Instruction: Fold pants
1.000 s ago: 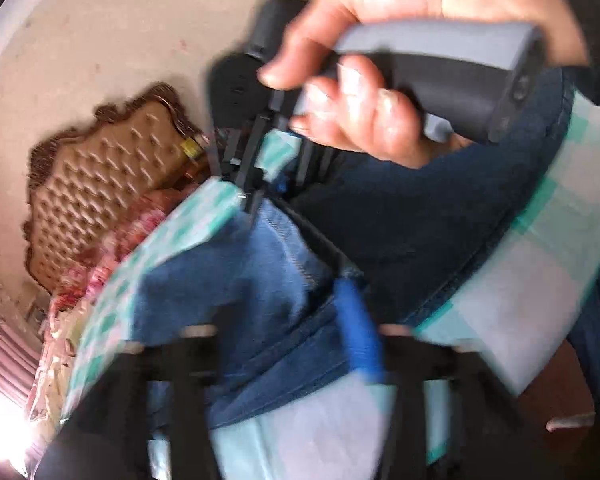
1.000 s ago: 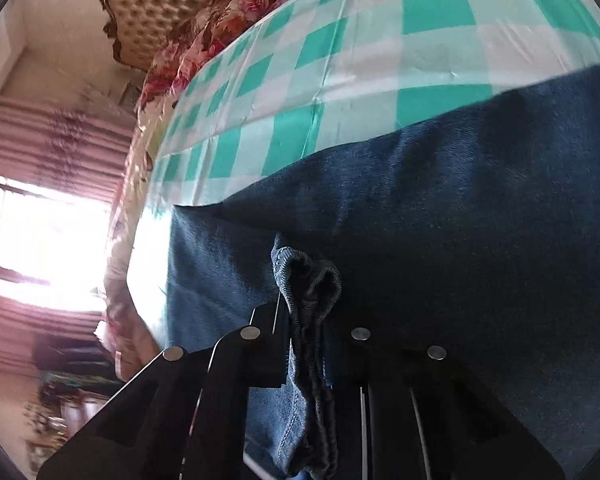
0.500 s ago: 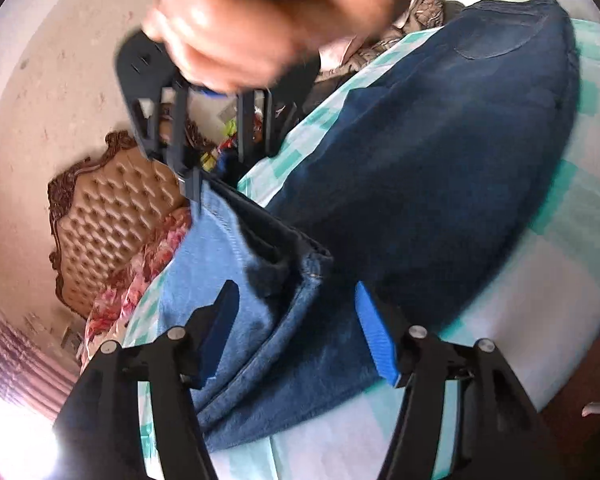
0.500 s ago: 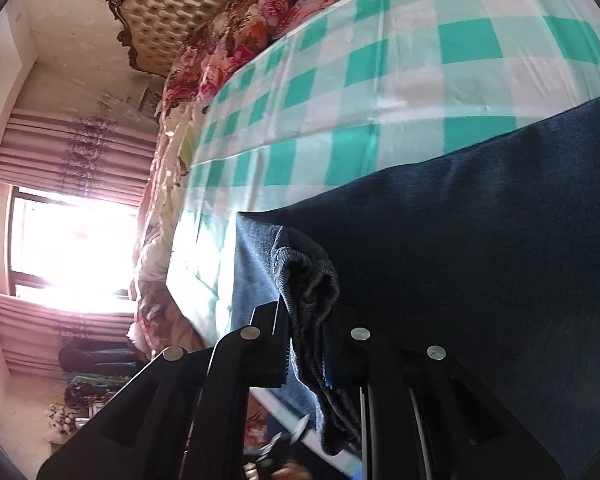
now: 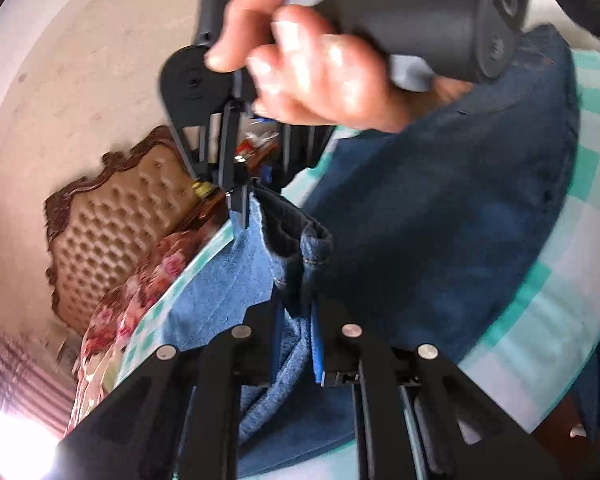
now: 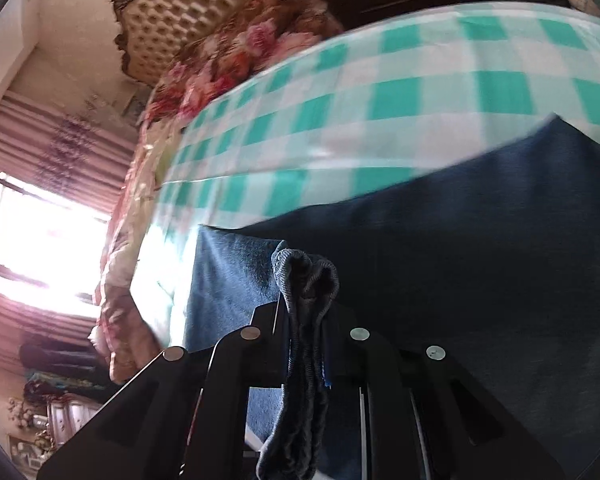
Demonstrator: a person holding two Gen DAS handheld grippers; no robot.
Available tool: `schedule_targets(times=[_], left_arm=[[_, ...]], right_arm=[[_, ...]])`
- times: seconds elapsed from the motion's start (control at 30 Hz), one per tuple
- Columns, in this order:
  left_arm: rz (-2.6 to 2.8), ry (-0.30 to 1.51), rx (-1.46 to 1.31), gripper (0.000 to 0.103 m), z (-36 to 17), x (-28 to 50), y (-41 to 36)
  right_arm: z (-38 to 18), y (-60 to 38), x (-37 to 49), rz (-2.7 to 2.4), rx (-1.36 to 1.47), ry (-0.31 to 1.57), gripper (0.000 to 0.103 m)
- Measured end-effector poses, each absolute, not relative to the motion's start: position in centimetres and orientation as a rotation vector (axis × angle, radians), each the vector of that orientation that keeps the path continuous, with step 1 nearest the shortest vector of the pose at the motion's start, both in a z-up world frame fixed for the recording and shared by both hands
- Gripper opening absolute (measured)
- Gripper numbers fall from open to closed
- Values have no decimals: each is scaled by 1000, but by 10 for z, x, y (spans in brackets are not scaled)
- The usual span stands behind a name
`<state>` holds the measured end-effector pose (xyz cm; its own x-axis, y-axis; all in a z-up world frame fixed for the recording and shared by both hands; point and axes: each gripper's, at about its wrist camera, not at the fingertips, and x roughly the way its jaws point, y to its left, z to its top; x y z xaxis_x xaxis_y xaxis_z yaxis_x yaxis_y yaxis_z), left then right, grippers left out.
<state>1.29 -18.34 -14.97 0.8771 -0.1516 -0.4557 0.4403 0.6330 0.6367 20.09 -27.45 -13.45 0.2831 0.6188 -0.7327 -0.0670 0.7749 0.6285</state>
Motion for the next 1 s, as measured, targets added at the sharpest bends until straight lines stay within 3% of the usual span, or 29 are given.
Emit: schedule_targets(times=[0.27, 0.47, 0.63, 1.0], left_arm=[[-400, 451, 852, 12, -186, 12, -207], [-398, 388, 815, 12, -165, 1, -214], [-428, 437, 858, 12, -188, 1, -229], [-411, 405, 852, 12, -182, -11, -233]], right_arm=[[-188, -301, 200, 459, 554, 1266, 15], [-160, -310, 192, 456, 545, 1192, 14], [-185, -312, 200, 421, 505, 1249, 14], [-178, -313, 193, 456, 469, 1172, 14]])
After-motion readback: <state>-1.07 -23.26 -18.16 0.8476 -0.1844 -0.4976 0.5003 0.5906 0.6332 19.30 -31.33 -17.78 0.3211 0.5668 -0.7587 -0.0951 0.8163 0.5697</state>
